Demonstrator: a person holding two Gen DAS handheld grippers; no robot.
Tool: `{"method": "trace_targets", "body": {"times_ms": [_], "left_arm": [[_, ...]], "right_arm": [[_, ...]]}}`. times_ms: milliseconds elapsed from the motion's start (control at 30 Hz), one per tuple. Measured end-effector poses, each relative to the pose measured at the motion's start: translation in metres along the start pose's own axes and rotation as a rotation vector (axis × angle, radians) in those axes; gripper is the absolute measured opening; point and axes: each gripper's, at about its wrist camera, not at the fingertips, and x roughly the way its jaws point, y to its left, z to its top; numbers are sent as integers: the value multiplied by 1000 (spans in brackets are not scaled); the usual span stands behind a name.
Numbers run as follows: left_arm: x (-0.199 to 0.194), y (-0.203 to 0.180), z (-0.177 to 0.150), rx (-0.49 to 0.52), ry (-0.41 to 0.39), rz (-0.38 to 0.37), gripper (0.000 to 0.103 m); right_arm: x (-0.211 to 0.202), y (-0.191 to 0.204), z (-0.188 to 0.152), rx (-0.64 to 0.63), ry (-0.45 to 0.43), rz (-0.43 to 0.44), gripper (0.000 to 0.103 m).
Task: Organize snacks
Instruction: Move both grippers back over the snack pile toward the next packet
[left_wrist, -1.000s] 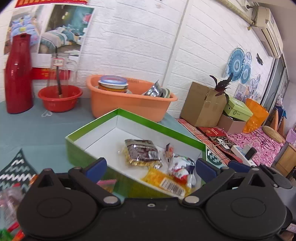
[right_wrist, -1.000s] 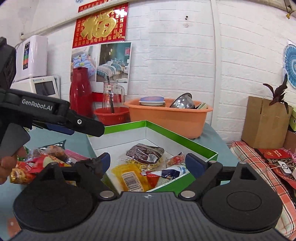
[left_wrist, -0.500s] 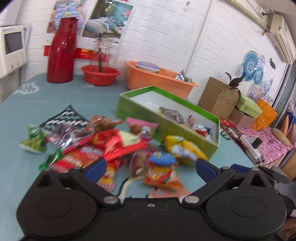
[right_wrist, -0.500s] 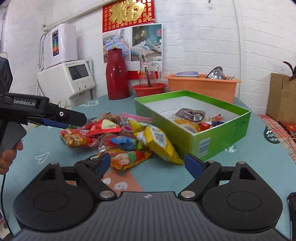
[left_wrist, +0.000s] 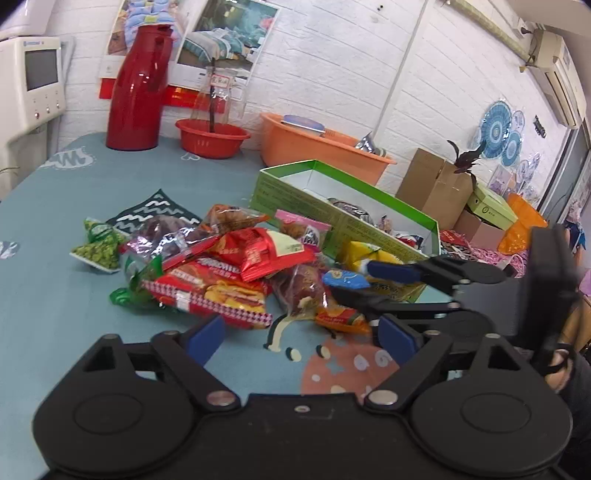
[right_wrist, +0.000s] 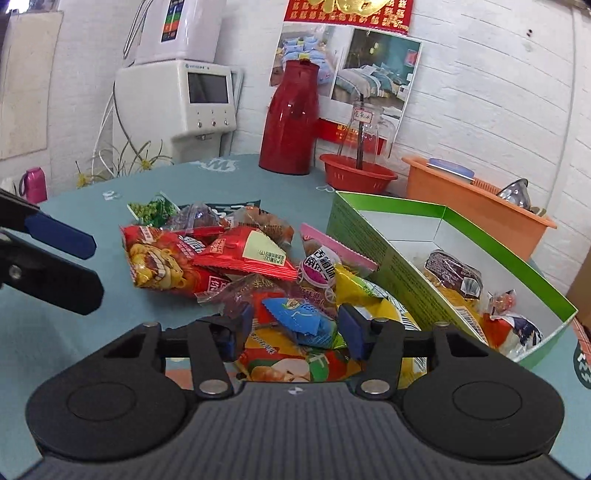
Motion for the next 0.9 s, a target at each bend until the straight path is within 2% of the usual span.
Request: {"method": "trace_targets", "body": {"times_ms": [67,100,133,167,200,233,267,333,500,633,667,733,767,900], "left_arm": [[6,-2,4,2,0,-20,101],[11,-5,6,4,2,-25,98],[15,-8,8,10,5,-30,92],[20,-10,10,17,9,-38,85],[25,-13,12,22,12,-43,83],[32,-15,13,27,19,-44,78],[40,-17,15,34,28,-41,73],[56,-20,17,50,46,-16,70],[93,-22,23,52,76,68,71],[118,-17,26,46,112,103,71],[123,-15,26,45,126,99,65],[131,-11,25,37,149,78,63],[131,-11,24,43,144,78,66],[123,-14,21,51,166,58,67]], "right_arm": [[7,-3,-1,-10,1,-20,77],[7,-5,-3,-4,7,-8,72],[6,-7,-4,4,22,5,56],[2,-7,-5,6,25,5,49],[-3,-6,-7,3,26,-1,42],[-9,-5,-10,3,22,-3,39],[-16,-5,-12,15,21,0,38],[-32,-7,-19,42,13,18,36],[-64,-16,-36,115,-5,22,37],[-85,-22,-44,160,-26,22,37],[-89,-21,-46,165,-27,21,37],[-90,-20,-49,167,-19,13,38],[-88,-21,-49,165,-13,10,38],[-81,-22,-53,178,5,9,46]]}}
